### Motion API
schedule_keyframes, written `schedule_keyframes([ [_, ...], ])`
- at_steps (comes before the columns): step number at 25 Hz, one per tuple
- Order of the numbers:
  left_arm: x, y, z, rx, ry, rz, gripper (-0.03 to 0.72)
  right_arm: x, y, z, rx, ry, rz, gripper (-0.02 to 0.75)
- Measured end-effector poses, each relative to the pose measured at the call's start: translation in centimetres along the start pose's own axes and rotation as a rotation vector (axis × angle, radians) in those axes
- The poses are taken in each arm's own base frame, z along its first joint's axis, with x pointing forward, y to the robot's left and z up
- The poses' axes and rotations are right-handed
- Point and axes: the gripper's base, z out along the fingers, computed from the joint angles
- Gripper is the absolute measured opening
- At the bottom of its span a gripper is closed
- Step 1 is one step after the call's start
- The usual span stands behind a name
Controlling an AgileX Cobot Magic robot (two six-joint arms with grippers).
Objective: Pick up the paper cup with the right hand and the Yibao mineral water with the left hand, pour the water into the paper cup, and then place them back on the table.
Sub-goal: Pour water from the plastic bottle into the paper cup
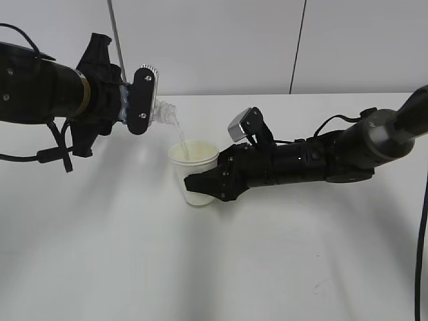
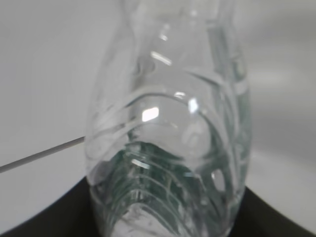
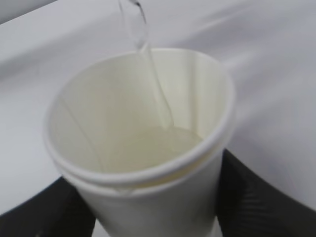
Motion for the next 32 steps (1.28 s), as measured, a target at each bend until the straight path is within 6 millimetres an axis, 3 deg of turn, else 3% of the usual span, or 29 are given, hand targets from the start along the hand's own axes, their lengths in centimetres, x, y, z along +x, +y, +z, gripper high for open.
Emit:
schedule_keyframes([
  [32, -0.43, 0.19, -0.16, -0.016, 0.002, 0.035, 0.383, 0.05, -0.01, 0.00, 0.002, 0.005, 0.000, 0.509],
])
